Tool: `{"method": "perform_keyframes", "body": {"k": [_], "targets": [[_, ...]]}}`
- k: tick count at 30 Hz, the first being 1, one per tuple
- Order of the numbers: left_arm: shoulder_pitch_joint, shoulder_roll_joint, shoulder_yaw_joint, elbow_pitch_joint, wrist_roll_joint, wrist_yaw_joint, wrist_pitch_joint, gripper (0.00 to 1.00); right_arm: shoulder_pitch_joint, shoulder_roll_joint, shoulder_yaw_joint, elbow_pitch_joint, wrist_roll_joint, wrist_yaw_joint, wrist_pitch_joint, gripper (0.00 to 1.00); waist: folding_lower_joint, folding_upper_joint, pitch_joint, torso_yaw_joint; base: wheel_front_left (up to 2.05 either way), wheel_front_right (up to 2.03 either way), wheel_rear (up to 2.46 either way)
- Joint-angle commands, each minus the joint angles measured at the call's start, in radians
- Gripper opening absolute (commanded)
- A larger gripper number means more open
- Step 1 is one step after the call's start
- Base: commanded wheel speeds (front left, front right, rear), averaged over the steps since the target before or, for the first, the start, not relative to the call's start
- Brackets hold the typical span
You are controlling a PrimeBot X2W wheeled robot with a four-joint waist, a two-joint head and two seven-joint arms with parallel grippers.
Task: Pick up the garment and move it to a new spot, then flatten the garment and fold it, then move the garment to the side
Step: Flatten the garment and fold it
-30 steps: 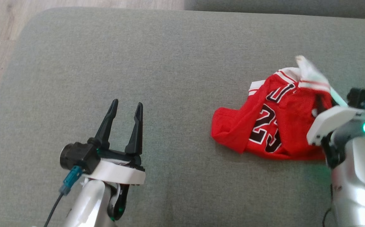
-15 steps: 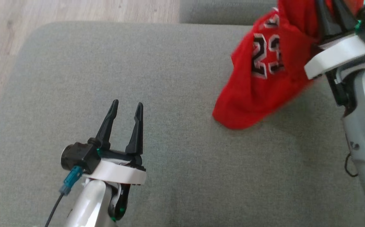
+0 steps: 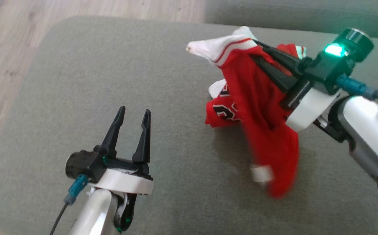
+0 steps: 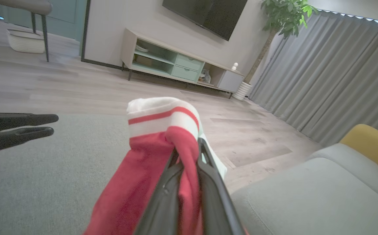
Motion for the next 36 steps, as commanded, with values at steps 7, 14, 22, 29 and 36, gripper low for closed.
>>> {"method": "perform_keyframes", "body": {"k": [7, 14, 22, 29, 36], "targets": [[-0.072, 0.003, 0.005, -0.038, -0.026, -0.003, -0.005, 1.00, -0.199, -0.042, 0.102, 0.092, 0.120, -0.001, -0.041, 0.00, 0.0000, 0.0000, 0.099, 0.099, 0.00, 0.00, 0.00], [-0.099, 0.003, -0.016, -0.045, -0.048, 0.002, -0.005, 1.00, -0.326, -0.074, 0.111, 0.359, 0.173, -0.001, -0.039, 0.49, 0.0000, 0.0000, 0.147, 0.141, 0.00, 0.00, 0.00], [-0.109, 0.003, -0.007, -0.038, -0.038, 0.007, -0.005, 1.00, -0.376, 0.015, 0.063, 0.710, 0.194, -0.001, -0.080, 1.00, 0.0000, 0.0000, 0.147, 0.098, 0.00, 0.00, 0.00], [-0.094, 0.003, 0.035, -0.040, -0.017, 0.003, -0.005, 1.00, -0.366, 0.089, -0.039, 0.791, 0.194, -0.001, -0.215, 1.00, 0.0000, 0.0000, 0.090, -0.003, 0.00, 0.00, 0.00], [-0.060, 0.003, 0.047, -0.045, -0.009, 0.002, -0.005, 1.00, -0.228, 0.151, -0.269, 0.659, 0.120, -0.001, -0.259, 1.00, 0.0000, 0.0000, 0.016, -0.080, 0.00, 0.00, 0.00]]}}
